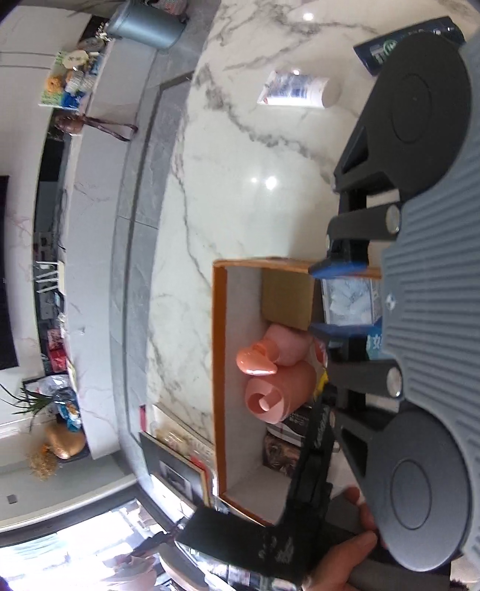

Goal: Organize rigid objects
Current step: 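Open the right tool and move both tools out to the table items, then grasp the dark spray can with the right tool while the left tool grasps the Vaseline tube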

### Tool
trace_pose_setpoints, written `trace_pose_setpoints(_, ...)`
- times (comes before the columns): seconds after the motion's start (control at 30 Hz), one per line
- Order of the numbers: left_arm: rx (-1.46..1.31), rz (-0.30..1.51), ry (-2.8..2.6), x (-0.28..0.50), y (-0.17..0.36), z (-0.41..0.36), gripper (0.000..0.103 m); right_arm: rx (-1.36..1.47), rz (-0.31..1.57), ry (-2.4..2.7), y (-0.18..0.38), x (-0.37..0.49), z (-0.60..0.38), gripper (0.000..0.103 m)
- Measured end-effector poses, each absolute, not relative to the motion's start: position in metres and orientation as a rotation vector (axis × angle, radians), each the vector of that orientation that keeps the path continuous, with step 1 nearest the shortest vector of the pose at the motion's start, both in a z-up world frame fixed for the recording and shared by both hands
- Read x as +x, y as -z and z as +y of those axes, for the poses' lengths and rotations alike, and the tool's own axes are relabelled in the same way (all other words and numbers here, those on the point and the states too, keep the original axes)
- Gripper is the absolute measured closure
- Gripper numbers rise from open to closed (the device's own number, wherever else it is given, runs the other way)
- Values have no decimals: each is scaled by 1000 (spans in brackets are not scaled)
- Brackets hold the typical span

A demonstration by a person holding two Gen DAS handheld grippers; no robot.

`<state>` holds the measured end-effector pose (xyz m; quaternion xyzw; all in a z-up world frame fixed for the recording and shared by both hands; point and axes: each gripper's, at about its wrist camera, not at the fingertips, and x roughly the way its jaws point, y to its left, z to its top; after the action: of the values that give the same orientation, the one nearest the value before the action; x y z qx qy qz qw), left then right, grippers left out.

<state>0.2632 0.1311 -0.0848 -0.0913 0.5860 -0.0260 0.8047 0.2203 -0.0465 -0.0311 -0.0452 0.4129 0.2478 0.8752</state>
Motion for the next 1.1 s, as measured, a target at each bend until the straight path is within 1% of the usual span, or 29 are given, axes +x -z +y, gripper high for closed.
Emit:
trace_pose_setpoints(0.13, -171, 1173, 102, 241, 57, 121, 39, -31, 842, -508, 22, 216, -66, 71)
trace_pose_setpoints(0.27, -109, 1068, 206, 221, 24, 89, 42, 12, 812, -455, 15, 209, -90, 71)
trace_pose_setpoints(0.37, -48, 1002, 296, 211, 2, 61, 43, 42, 799, -422, 14, 204, -113, 69)
trace_pose_setpoints(0.47, 20, 966, 371, 205, -9, 27, 45, 53, 788, -372, 17, 198, -139, 69)
trace_pose_setpoints(0.67, 112, 964, 462, 199, -10, -36, 47, 48, 820, -291, 35, 193, -200, 68)
trace_pose_setpoints(0.9, 178, 1009, 509, 201, 6, -93, 50, 4, 925, -185, 74, 216, -265, 66)
trace_pose_setpoints(1.0, 200, 1035, 517, 207, 15, -111, 51, -22, 970, -185, 93, 234, -279, 57)
trace_pose_setpoints(1.1, 214, 1059, 507, 217, 25, -123, 51, -56, 1006, -211, 108, 251, -282, 56)
